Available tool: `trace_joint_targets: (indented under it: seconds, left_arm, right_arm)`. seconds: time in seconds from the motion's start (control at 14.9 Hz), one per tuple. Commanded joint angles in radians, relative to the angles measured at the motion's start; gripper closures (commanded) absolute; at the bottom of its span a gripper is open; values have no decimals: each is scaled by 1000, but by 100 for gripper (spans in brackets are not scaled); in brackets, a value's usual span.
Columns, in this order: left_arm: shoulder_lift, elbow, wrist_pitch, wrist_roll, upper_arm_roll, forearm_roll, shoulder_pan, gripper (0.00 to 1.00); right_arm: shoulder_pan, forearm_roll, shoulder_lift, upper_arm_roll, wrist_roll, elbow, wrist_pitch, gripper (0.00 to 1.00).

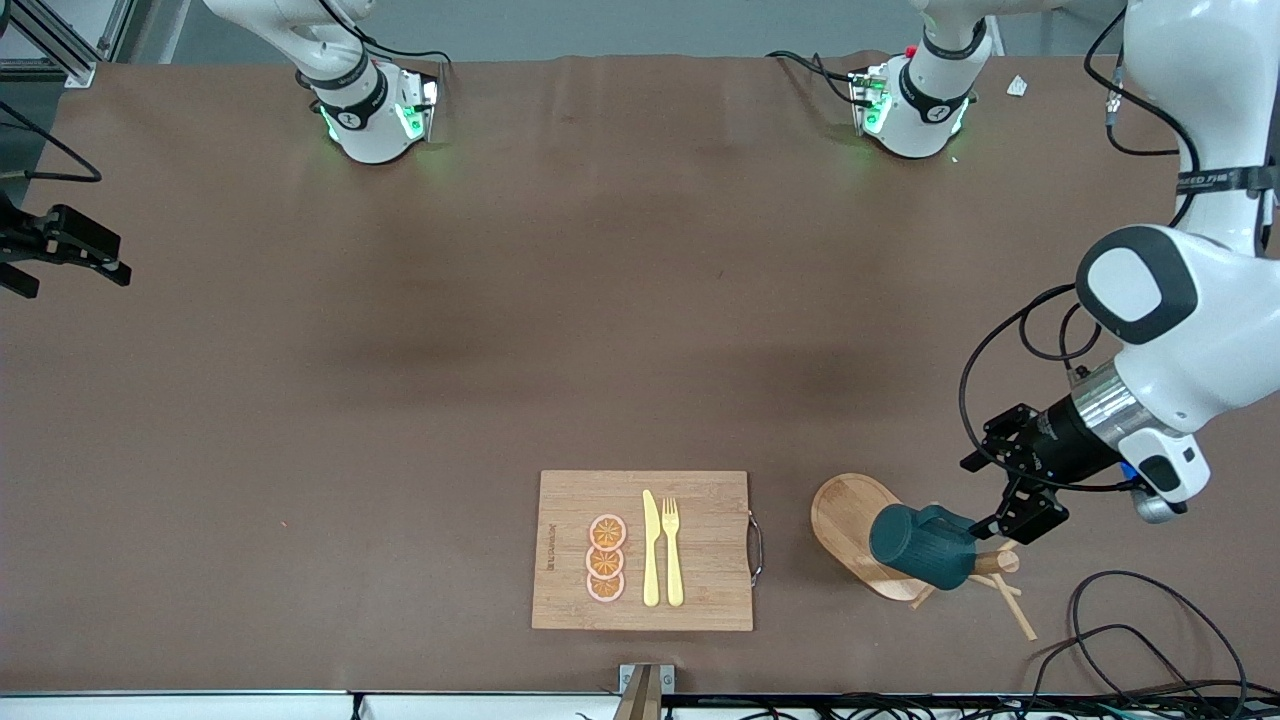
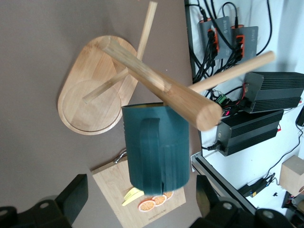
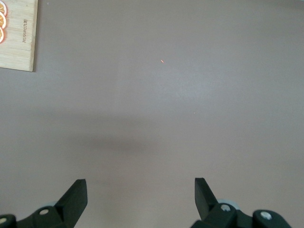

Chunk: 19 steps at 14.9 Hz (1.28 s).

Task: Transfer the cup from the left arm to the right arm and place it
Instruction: 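Close the left gripper on the teal mug body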

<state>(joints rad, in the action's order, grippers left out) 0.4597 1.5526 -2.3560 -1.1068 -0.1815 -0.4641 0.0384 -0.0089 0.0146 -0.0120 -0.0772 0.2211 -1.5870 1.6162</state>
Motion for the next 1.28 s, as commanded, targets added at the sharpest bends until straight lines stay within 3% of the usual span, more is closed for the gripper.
trace_joint_targets:
  seconds: [0.0, 0.94, 1.21]
  left_arm:
    - [45, -35, -38, -15, 1, -25, -8, 0]
    - [165, -98, -154, -16, -41, -57, -22, 0]
    - [175, -100, -155, -15, -42, -57, -22, 8]
  right_arm:
    - [1, 8, 7, -1, 7, 18, -12, 0]
    - [1, 7, 7, -1, 9, 18, -12, 0]
    - [3, 7, 7, -1, 7, 19, -12, 0]
